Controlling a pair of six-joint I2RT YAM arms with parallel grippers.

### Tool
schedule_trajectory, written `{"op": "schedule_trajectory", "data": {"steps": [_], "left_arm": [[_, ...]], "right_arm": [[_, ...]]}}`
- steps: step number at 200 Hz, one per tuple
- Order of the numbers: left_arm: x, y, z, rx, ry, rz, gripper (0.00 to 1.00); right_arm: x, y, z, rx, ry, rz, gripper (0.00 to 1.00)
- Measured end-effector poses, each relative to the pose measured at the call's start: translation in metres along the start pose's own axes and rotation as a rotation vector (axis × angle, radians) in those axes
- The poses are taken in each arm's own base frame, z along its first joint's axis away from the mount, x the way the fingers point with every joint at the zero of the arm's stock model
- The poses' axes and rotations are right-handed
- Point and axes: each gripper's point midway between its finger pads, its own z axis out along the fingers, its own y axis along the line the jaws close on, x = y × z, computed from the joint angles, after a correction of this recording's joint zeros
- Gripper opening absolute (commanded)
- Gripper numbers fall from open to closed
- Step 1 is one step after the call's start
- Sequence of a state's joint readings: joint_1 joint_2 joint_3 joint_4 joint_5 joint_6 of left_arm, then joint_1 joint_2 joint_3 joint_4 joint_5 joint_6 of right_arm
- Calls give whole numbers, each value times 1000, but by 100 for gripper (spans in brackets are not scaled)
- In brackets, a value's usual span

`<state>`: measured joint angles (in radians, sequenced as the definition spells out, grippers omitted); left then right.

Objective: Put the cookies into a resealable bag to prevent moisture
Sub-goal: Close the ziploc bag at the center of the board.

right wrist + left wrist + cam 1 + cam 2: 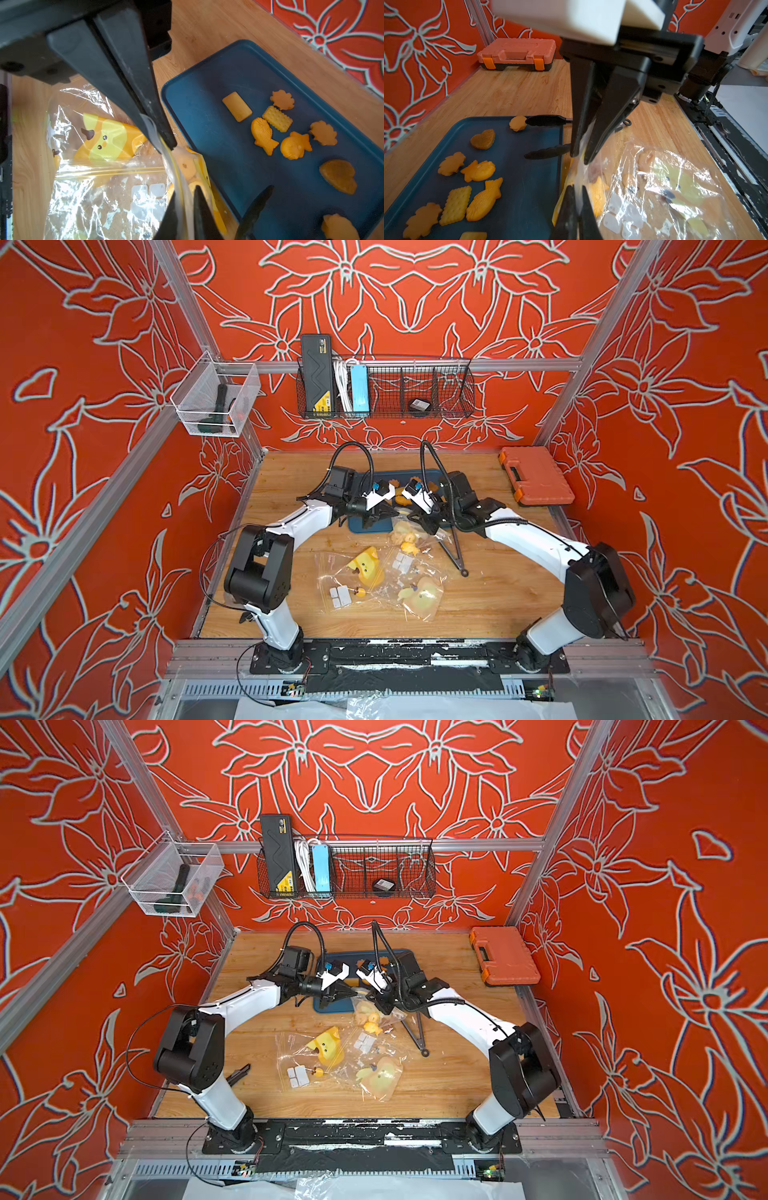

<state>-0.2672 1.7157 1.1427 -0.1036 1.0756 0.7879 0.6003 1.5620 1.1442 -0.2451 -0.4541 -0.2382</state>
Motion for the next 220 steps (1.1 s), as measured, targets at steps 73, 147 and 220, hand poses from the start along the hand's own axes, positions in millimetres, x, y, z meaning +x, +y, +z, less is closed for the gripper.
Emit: {"op": "schedule_trajectory", "data": {"steps": [73, 147, 220], "left_arm": [[0, 0, 0, -1, 0, -1, 0], [1, 2, -3, -8, 0, -4, 0], [2, 5, -5, -15, 0, -6, 0]], "right_arm": [[1, -1, -4, 22, -7, 10, 0], [7, -8, -6, 72, 9, 28, 31], [18, -15, -21, 159, 35, 44, 0]]}}
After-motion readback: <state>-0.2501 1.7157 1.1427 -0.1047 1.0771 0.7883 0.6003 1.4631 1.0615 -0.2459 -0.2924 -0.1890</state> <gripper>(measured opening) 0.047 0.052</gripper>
